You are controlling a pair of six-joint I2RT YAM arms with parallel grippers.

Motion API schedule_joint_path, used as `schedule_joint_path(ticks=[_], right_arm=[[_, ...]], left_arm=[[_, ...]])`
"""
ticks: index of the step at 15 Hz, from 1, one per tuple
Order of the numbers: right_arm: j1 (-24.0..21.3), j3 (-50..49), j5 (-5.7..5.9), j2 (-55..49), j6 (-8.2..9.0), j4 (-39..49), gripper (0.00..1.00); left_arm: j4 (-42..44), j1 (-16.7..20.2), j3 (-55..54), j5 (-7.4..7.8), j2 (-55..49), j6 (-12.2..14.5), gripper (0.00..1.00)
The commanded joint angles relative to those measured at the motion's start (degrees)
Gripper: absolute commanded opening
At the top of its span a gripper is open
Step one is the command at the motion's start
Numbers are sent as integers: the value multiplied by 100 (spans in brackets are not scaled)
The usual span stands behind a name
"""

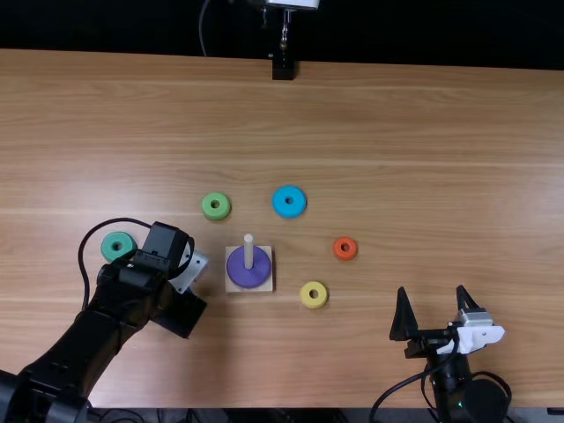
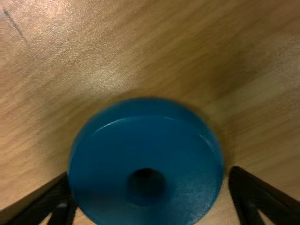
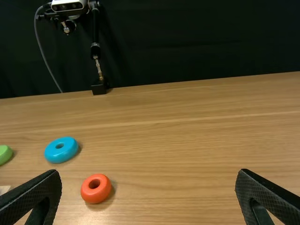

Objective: Build the Hanoi tower: stack the rings onto the peg from bottom to top in this color order: purple, dark blue, light blue, dark green, light green, yellow, orange.

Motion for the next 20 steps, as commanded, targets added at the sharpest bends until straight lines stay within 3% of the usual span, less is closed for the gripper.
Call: schedule_joint_path(ticks=[1, 4, 8, 14, 18, 20], right_arm=[[-40, -27, -45, -62, 5, -18, 100], [-40, -27, -45, -62, 5, -18, 100], [-49, -27, -45, -62, 5, -18, 100], [-49, -27, -45, -62, 5, -18, 100], [-40, -27, -45, -62, 5, -18, 100], [-40, -27, -45, -62, 5, -18, 100]], left_arm=[[7, -56, -23, 123, 120, -33, 25], [323, -56, -23, 123, 112, -33, 0], [-99, -48, 496, 112, 32, -43, 0], [-2883, -48, 2456, 112, 6, -201, 0], [-3506, -56, 3633, 112, 32, -233, 0], [-3695, -92, 4108, 123, 59, -423, 0]])
